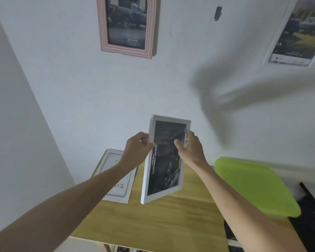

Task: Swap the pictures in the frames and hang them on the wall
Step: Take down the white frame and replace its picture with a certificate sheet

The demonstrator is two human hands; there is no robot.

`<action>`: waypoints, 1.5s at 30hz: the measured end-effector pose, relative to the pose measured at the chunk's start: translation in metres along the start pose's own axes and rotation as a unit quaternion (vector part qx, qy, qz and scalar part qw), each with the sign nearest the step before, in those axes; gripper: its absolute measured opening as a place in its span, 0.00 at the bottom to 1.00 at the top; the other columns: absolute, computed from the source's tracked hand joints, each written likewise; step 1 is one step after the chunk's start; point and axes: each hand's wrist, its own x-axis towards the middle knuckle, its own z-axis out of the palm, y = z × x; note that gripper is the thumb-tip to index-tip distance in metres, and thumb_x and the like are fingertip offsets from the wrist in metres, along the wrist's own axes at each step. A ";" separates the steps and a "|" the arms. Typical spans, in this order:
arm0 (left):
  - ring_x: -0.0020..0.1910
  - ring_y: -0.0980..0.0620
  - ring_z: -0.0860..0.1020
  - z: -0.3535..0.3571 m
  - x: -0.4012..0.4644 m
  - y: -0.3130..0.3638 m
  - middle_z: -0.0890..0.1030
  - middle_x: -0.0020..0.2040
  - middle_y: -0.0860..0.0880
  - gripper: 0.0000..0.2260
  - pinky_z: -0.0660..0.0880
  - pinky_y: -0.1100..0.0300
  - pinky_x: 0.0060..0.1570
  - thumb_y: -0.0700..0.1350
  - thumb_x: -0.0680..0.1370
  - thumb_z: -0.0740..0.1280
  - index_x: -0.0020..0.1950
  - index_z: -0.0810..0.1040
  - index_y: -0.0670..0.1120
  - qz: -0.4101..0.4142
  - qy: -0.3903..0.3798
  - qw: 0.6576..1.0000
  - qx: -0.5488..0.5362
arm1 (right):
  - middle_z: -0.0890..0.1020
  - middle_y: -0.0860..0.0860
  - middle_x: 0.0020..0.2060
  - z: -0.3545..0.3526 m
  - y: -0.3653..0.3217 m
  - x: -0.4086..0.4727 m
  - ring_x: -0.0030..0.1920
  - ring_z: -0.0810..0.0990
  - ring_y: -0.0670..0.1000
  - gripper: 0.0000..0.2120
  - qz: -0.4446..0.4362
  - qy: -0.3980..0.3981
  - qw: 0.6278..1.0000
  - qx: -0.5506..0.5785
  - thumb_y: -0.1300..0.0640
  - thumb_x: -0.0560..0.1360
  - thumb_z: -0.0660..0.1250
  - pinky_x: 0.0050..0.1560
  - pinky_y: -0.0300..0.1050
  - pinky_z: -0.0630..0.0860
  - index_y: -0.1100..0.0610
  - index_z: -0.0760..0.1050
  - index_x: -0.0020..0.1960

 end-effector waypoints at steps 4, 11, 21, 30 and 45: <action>0.36 0.58 0.79 0.012 -0.020 -0.005 0.81 0.37 0.54 0.06 0.79 0.62 0.39 0.44 0.75 0.72 0.50 0.79 0.48 0.057 0.007 0.998 0.018 | 0.77 0.44 0.59 0.008 -0.042 -0.019 0.57 0.79 0.46 0.22 -0.006 -0.018 0.994 0.104 0.46 0.80 0.64 0.46 0.31 0.71 0.49 0.66 0.71; 0.42 0.61 0.80 0.028 -0.040 -0.005 0.79 0.44 0.58 0.07 0.79 0.53 0.43 0.48 0.75 0.71 0.53 0.79 0.51 0.137 0.042 0.989 0.045 | 0.80 0.44 0.53 0.020 -0.069 -0.017 0.49 0.81 0.46 0.20 0.008 0.001 0.990 0.144 0.49 0.75 0.70 0.47 0.34 0.75 0.51 0.73 0.65; 0.57 0.53 0.76 0.019 -0.021 -0.037 0.74 0.62 0.52 0.22 0.75 0.54 0.59 0.52 0.79 0.67 0.72 0.71 0.49 0.106 -0.029 0.988 0.107 | 0.86 0.51 0.44 -0.008 -0.026 -0.009 0.44 0.85 0.53 0.10 0.069 0.010 0.963 0.259 0.61 0.74 0.66 0.49 0.53 0.81 0.52 0.83 0.50; 0.69 0.47 0.71 -0.020 0.008 -0.100 0.71 0.72 0.46 0.31 0.68 0.48 0.69 0.52 0.79 0.67 0.78 0.58 0.52 -0.154 -0.153 0.972 0.088 | 0.84 0.56 0.45 -0.005 0.011 -0.010 0.41 0.81 0.56 0.08 0.122 -0.010 0.939 0.320 0.62 0.78 0.65 0.45 0.50 0.76 0.59 0.82 0.54; 0.48 0.51 0.81 0.007 0.013 -0.163 0.83 0.56 0.44 0.19 0.75 0.59 0.39 0.40 0.75 0.72 0.66 0.77 0.45 -0.335 -0.127 0.926 -0.120 | 0.83 0.55 0.55 0.081 0.112 0.009 0.54 0.84 0.55 0.29 0.276 -0.048 0.905 0.321 0.61 0.74 0.72 0.58 0.55 0.79 0.51 0.68 0.73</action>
